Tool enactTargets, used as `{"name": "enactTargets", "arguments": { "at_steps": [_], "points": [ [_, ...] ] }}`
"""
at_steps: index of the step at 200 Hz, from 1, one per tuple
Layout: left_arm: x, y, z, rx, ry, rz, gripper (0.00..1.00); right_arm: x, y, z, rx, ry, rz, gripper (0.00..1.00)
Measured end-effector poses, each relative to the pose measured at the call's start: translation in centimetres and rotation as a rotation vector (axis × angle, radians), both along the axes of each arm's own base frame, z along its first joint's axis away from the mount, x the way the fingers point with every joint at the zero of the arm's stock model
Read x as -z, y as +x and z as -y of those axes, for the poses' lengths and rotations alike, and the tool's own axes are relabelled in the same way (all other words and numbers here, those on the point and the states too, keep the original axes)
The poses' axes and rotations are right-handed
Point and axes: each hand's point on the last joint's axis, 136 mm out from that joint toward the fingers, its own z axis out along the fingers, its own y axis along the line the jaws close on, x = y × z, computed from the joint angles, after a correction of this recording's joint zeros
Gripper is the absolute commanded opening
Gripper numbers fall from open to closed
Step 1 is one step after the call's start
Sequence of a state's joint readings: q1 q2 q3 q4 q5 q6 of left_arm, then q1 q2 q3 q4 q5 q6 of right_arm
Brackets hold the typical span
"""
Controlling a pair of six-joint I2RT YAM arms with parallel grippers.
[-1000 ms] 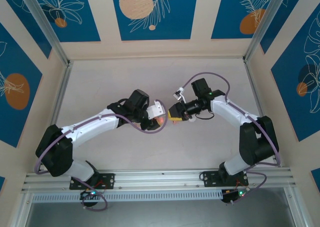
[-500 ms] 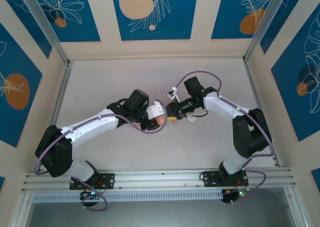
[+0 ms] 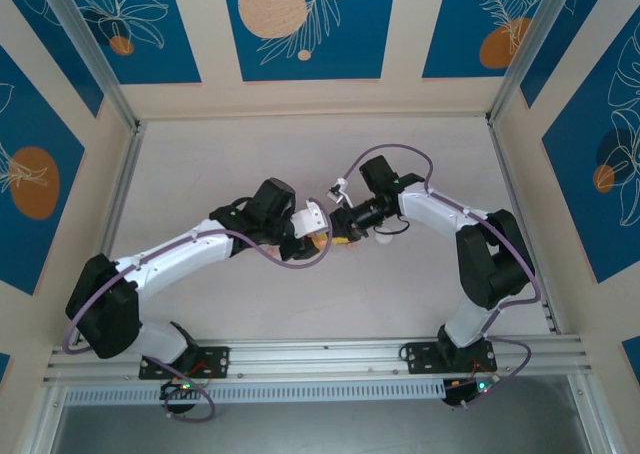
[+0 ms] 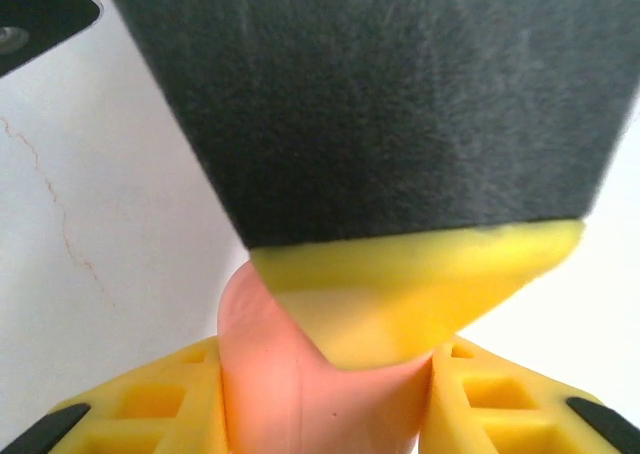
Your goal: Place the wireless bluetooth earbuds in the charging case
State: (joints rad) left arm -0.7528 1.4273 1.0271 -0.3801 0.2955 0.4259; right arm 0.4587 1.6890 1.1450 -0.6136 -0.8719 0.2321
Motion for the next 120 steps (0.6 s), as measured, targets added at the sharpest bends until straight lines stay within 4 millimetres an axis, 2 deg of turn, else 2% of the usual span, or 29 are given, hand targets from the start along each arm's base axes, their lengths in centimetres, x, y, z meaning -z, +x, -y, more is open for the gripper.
{"name": "enactTargets", "arguments": {
  "at_steps": [50, 78, 120],
  "points": [
    [0.1, 0.1, -0.1, -0.010, 0.005, 0.001, 0.51, -0.1, 0.0, 0.0, -0.002, 0.001, 0.004, 0.22],
    [-0.3, 0.2, -0.2, -0.030, -0.013, 0.017, 0.61, -0.6, 0.1, 0.2, 0.007, 0.009, 0.040, 0.21],
    [-1.9, 0.3, -0.6, -0.063, -0.074, 0.058, 0.65, -1.9, -0.3, 2.2, 0.075, 0.027, 0.157, 0.21]
  ]
}}
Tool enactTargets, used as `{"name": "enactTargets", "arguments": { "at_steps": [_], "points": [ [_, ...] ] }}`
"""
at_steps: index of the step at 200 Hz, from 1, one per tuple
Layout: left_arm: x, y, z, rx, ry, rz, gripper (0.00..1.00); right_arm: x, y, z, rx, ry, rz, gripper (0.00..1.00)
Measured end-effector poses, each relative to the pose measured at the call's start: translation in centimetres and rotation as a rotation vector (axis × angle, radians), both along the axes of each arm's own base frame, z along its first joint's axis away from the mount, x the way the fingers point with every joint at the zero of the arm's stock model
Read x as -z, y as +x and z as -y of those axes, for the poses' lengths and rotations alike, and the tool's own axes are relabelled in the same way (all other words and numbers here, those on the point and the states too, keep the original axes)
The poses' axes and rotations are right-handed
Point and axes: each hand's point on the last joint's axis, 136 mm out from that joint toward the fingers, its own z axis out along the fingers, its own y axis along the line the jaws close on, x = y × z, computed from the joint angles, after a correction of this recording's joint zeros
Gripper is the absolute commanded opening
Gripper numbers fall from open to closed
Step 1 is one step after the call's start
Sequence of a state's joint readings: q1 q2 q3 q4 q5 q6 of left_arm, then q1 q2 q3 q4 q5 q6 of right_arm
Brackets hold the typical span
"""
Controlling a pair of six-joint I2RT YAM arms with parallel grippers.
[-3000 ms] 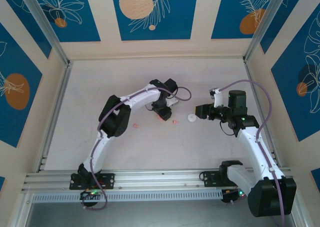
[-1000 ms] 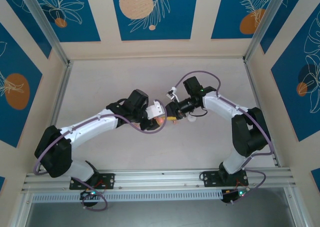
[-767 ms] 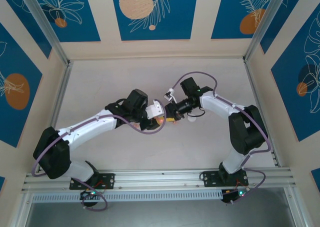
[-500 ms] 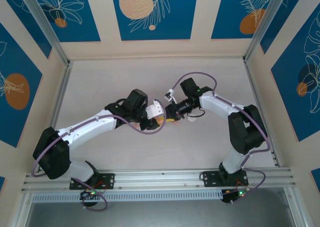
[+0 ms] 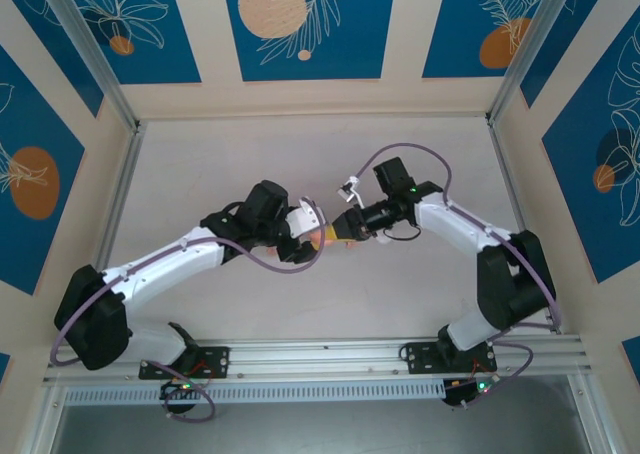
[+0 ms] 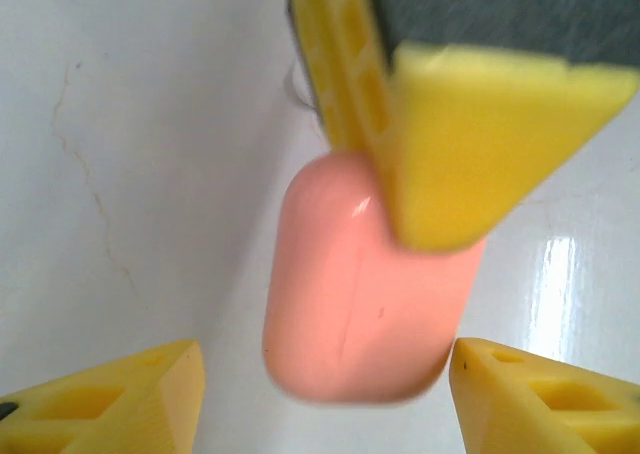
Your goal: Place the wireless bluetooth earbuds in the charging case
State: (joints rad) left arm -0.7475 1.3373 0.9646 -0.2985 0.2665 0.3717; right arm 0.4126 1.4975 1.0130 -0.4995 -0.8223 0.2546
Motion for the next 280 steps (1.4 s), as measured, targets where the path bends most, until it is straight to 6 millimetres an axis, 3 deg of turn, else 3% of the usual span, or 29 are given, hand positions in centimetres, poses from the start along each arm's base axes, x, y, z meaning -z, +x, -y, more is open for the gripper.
{"name": "enactTargets", "arguments": {
  "at_steps": [55, 106, 186, 230, 280],
  "points": [
    [-3.2, -0.2, -0.3, -0.016, -0.197, 0.011, 0.62, -2.4, -0.4, 3.5, 0.112, 0.069, 0.260, 0.21],
    [-6.0, -1.5, 1.3, 0.082, -0.387, -0.013, 0.60, -6.0, -0.2, 5.9, 0.106, 0.178, 0.563, 0.21],
    [-8.0, -4.2, 2.6, 0.296, -0.571, 0.071, 0.58, -9.3, -3.2, 5.5, -0.156, 0.314, 0.979, 0.21],
    [-8.6, -4.6, 3.0, 0.338, -0.600, 0.076, 0.57, -9.4, -4.9, 4.6, -0.248, 0.367, 1.047, 0.21],
    [-8.5, -4.8, 3.5, 0.378, -0.613, 0.036, 0.51, -9.0, -5.0, 3.9, -0.282, 0.381, 1.046, 0.21]
  ]
}}
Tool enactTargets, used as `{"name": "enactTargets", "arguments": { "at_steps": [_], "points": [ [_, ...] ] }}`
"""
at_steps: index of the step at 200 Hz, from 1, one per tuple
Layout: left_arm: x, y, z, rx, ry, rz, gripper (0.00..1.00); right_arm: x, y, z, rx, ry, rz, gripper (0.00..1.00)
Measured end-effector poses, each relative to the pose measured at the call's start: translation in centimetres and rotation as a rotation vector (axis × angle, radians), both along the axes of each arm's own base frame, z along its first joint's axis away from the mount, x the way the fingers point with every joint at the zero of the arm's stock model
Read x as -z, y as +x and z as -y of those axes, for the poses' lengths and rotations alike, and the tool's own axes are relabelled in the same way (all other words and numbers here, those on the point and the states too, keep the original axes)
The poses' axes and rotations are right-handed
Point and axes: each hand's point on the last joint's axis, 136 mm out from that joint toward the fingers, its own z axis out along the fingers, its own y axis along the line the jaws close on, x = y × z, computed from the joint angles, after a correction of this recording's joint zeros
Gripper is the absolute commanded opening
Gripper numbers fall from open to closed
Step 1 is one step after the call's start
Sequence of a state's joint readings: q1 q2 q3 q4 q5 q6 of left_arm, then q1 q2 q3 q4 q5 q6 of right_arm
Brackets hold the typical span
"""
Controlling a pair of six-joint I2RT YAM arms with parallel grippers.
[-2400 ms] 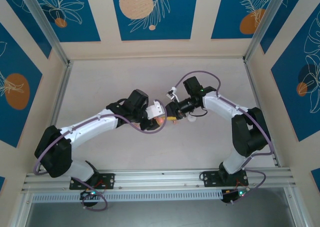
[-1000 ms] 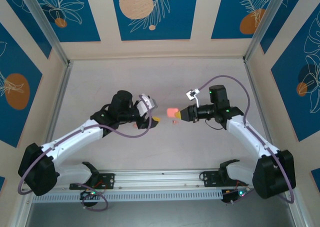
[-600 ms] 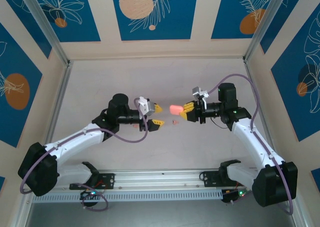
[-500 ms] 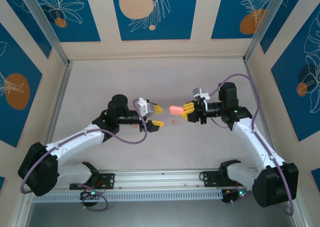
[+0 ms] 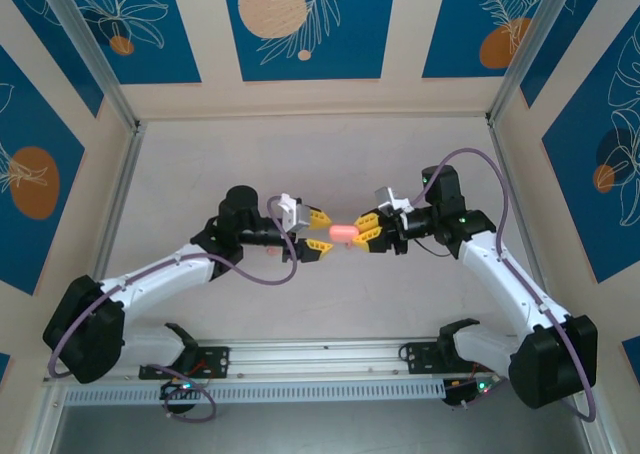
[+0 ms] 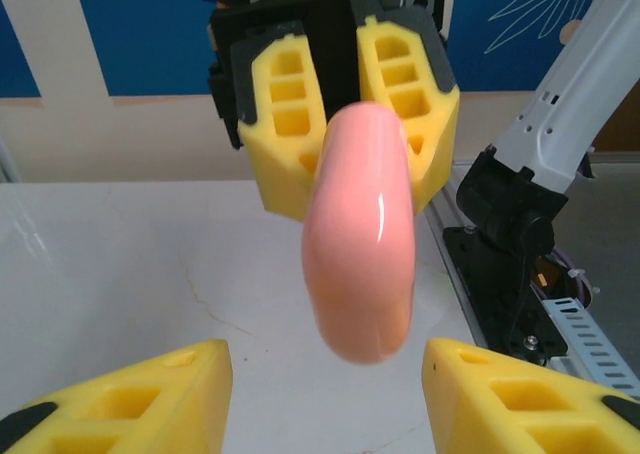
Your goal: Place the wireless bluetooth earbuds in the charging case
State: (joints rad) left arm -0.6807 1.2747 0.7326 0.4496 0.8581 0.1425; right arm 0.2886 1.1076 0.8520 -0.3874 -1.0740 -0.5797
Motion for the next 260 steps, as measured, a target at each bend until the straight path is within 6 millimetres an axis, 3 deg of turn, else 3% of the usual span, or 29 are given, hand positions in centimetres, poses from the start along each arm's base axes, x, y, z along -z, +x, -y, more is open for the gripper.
{"name": "enactTargets", "arguments": {
  "at_steps": [100, 192, 213, 239, 249, 260],
  "points": [
    [-0.7, -0.5, 0.5, 0.062, -0.017, -0.029, 0.39, 0.0, 0.3, -0.8, -0.030, -0.003, 0.007, 0.21],
    [-0.7, -0.8, 0.5, 0.079, -0.013, -0.040, 0.18, 0.2, 0.4, -1.1, -0.040, -0.008, 0.020, 0.22],
    [-0.5, -0.7, 0.5, 0.074, 0.006, -0.032, 0.16, 0.3, 0.6, -1.1, -0.029, -0.018, 0.026, 0.27],
    [-0.2, -0.4, 0.1, 0.043, 0.048, -0.007, 0.15, 0.7, 1.1, -1.0, 0.004, -0.047, 0.028, 0.41],
    [0.1, -0.2, -0.1, 0.020, 0.076, 0.006, 0.15, 0.9, 1.4, -0.8, 0.028, -0.063, 0.026, 0.55],
    [0.5, 0.0, -0.4, -0.003, 0.110, 0.022, 0.15, 0.8, 1.6, -0.5, 0.061, -0.080, 0.032, 0.63]
  ]
}}
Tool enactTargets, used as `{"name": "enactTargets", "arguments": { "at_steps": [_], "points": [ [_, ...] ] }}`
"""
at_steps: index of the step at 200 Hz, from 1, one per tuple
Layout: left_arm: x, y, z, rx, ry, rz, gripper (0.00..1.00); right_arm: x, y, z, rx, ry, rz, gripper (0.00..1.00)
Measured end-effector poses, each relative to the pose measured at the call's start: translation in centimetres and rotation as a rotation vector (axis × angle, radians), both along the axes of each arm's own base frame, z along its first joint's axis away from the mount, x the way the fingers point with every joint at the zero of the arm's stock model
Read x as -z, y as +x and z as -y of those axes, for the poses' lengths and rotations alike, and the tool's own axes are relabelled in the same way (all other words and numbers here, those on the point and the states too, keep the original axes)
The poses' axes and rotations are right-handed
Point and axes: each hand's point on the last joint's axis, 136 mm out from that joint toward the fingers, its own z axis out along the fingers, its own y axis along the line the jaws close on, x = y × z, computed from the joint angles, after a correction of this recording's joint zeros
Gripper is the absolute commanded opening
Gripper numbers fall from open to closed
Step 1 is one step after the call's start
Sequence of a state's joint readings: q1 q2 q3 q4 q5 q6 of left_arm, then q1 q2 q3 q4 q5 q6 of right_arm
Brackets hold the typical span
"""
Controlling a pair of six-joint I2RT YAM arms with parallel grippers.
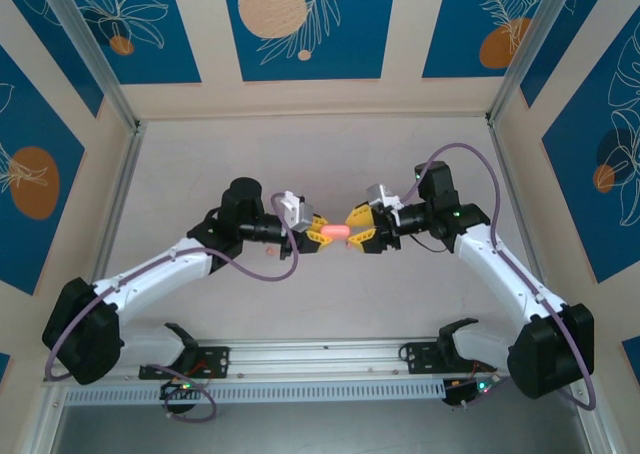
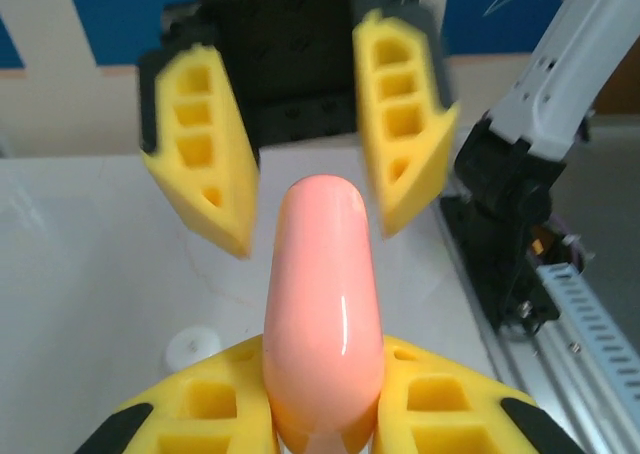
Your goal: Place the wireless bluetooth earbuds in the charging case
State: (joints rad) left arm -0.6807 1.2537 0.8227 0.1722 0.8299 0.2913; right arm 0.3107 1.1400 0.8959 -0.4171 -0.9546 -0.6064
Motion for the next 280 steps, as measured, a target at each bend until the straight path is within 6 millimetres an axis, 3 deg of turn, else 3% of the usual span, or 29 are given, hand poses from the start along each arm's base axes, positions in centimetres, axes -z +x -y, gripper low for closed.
{"name": "enactTargets", "arguments": {
  "at_steps": [40, 73, 165, 212, 280],
  "points": [
    [1.8, 0.6, -1.3, -0.067, 0.134, 0.055, 0.15, -1.0, 0.0, 0.9, 0.092, -0.048, 0.084, 0.62],
    [2.9, 0.9, -2.0, -0.089, 0.209, 0.077, 0.15, -1.2, 0.0, -0.1, 0.108, -0.103, 0.139, 0.61],
    [4.0, 0.8, -2.5, -0.098, 0.265, 0.075, 0.16, 1.9, 0.6, -4.1, 0.030, -0.275, 0.162, 0.57],
    [4.0, 0.8, -2.5, -0.099, 0.265, 0.076, 0.16, 3.4, 0.8, -4.8, 0.000, -0.320, 0.151, 0.52],
    [3.8, 0.9, -2.4, -0.100, 0.262, 0.080, 0.17, 3.8, 1.0, -5.1, -0.027, -0.344, 0.161, 0.35]
  ]
}}
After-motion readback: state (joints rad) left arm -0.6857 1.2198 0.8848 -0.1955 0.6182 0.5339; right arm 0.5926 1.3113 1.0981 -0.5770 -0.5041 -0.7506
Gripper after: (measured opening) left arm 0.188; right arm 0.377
